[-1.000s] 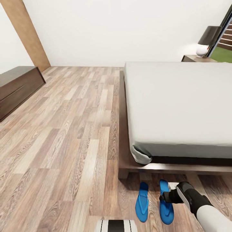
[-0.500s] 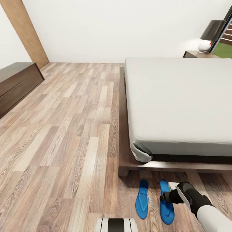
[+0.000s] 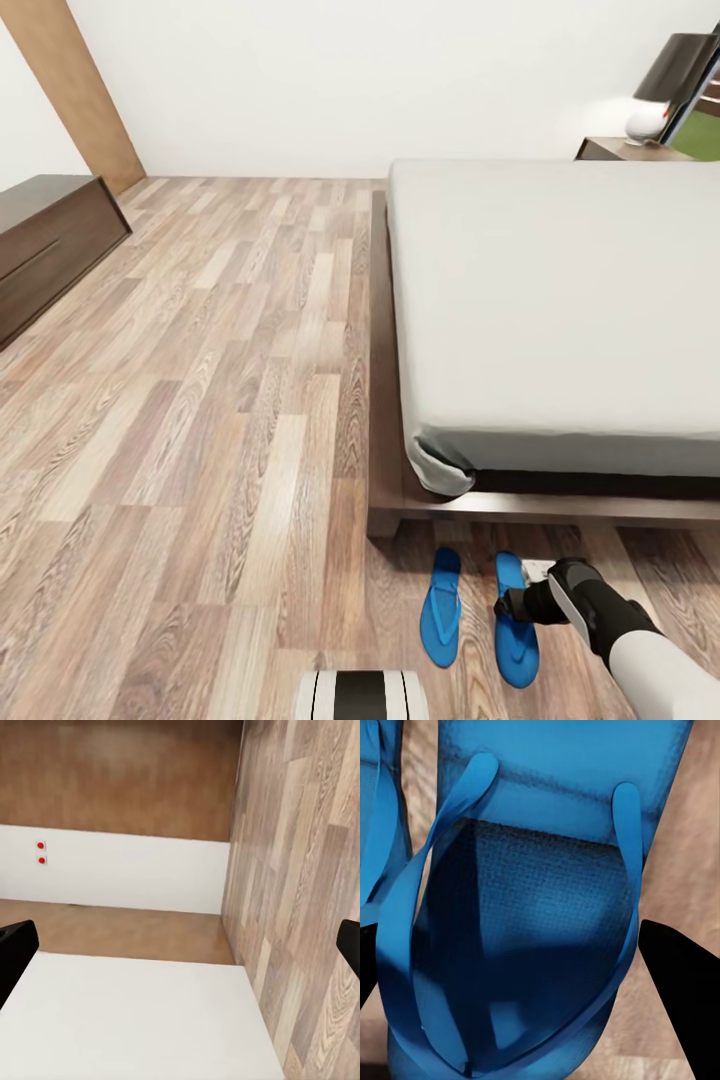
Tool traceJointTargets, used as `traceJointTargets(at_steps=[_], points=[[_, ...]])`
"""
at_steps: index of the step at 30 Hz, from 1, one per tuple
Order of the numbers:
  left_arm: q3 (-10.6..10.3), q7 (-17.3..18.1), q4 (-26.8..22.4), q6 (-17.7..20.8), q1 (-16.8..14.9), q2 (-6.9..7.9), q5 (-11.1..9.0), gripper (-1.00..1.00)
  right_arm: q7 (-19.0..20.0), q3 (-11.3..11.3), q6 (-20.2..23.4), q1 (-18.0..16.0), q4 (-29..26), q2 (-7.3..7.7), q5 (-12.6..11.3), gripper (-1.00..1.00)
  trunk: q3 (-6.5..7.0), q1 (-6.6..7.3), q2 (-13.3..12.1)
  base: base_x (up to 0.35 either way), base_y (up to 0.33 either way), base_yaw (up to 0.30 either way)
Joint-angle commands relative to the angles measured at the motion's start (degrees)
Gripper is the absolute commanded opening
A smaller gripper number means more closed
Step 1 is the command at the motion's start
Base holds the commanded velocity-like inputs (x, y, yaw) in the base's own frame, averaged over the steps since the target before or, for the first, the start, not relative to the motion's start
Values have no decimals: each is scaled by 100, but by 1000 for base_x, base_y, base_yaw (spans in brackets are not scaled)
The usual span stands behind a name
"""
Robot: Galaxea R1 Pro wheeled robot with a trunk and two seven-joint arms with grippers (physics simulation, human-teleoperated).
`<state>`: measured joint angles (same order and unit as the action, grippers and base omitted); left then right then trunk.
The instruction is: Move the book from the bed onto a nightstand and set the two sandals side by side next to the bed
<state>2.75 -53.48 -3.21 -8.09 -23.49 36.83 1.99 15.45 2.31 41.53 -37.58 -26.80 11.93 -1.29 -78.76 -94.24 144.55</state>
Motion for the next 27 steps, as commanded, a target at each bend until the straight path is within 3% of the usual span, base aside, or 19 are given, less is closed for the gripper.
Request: traceJointTargets(at_steps=[1, 6, 10, 14, 20, 27], points=[[30, -5, 5, -34, -2, 2, 20, 100, 11, 24, 20, -4, -8, 5, -12, -100, -27, -1, 3, 0, 0, 0], [31, -5, 5, -42, 1, 7, 20, 100, -1, 24, -154, -62, -3, -6, -12, -100, -71, -6, 6, 0, 0, 0], [32, -4, 5, -43, 1, 8, 20, 100, -259, 24, -228, -100, -1, -21, -25, -100, -160, -17, 11, 0, 0, 0], [27, -4, 5, -43, 2, 6, 20, 100, -380, 22, -251, -127, -1, -30, -37, -100, -160, -17, 11, 0, 0, 0], [26, -4, 5, -44, 2, 2, 20, 100, -421, 19, -265, -199, 0, -38, -58, -100, -293, -32, 19, 0, 0, 0], [24, -4, 5, -44, 2, 6, 20, 100, -418, 15, -268, -332, -7, -67, -93, -100, -293, -32, 19, 0, 0, 0]])
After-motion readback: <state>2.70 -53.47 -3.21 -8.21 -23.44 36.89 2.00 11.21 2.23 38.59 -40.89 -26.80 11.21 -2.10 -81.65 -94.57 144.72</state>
